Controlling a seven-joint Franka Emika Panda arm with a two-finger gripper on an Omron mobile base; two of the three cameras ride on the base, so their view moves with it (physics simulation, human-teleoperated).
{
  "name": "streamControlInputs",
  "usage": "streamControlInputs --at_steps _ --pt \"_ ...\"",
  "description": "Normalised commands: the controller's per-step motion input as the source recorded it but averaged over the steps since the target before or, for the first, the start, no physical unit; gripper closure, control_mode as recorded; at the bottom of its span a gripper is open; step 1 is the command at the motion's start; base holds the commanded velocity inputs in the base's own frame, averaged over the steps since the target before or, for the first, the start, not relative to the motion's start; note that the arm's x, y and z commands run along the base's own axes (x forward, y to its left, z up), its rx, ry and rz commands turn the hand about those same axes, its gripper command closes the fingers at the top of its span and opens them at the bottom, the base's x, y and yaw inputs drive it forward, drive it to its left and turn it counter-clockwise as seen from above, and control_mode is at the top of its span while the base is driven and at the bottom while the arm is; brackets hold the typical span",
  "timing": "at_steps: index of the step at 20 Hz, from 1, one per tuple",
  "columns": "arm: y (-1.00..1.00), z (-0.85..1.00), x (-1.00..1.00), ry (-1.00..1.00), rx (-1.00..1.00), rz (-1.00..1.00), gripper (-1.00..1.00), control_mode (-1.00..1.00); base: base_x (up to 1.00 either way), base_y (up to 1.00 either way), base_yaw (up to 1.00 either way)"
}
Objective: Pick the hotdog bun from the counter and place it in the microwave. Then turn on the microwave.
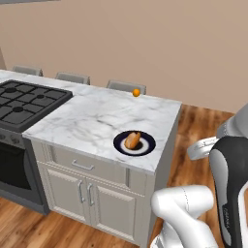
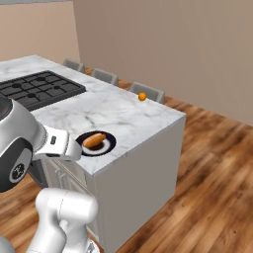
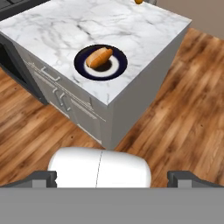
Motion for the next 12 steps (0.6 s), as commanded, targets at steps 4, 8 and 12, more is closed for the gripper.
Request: streamControlInputs --at_steps 4,8,12 --pt "0.0 0.0 0.0 0.0 0.0 0.0 -1.0 1.0 0.0 0.0 0.0" --pt "0.0 0.0 0.0 0.0 0.0 0.0 -1.0 -1.0 0.0 0.0 0.0" --pt "0.11 0.09 0.03 0.0 0.0 0.0 -1.0 -1.0 0.0 0.0 0.0"
